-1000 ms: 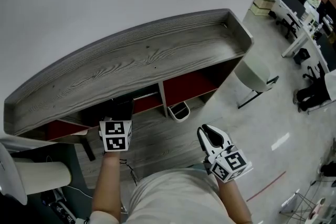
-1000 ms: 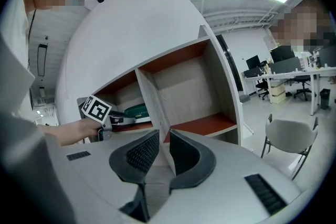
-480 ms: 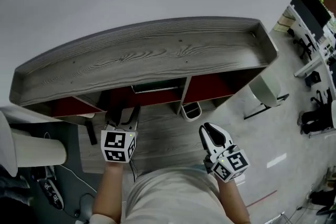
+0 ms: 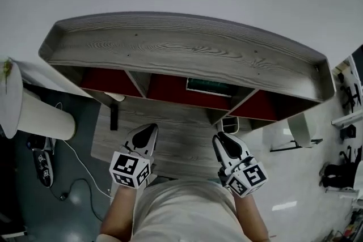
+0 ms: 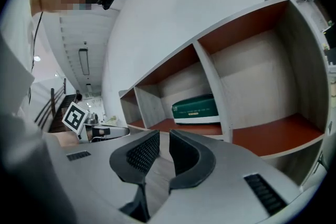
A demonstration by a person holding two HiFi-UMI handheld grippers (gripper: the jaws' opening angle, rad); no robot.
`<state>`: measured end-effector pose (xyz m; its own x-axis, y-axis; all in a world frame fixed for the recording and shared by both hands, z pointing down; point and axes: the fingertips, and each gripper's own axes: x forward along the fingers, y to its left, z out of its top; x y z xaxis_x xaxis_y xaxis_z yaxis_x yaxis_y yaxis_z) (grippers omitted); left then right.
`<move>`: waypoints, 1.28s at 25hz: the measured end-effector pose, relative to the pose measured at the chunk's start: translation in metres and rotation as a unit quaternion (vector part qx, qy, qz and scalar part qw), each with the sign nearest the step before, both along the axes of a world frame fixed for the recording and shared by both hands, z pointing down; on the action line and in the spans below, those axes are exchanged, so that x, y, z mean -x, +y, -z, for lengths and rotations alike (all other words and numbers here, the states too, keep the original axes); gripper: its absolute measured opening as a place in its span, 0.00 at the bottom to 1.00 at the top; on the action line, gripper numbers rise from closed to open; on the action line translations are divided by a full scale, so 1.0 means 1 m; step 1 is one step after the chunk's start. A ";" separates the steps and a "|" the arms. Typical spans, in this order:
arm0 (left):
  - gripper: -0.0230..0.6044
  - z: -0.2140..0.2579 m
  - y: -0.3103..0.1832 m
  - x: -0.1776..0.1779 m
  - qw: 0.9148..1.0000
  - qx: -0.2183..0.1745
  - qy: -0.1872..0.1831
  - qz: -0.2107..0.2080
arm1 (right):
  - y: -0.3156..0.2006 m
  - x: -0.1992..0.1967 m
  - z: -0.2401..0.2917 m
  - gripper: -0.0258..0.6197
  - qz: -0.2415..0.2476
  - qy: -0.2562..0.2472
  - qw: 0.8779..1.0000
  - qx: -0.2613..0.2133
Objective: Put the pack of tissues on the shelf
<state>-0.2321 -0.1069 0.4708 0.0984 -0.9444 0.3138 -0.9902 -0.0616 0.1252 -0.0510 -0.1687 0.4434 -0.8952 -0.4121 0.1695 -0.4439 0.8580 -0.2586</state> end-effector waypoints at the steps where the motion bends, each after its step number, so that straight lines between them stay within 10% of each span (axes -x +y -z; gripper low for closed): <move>1: 0.06 -0.003 0.009 0.002 1.000 0.003 0.001 0.007 | 0.003 0.007 0.000 0.16 0.012 0.001 1.000 -0.001; 15: 0.06 -0.013 0.092 0.030 0.996 -0.028 0.009 0.089 | 0.047 0.062 -0.003 0.16 0.115 0.016 0.993 -0.011; 32: 0.06 0.004 0.076 0.010 0.997 -0.066 0.015 0.047 | 0.057 0.041 -0.002 0.15 0.090 0.021 0.995 -0.032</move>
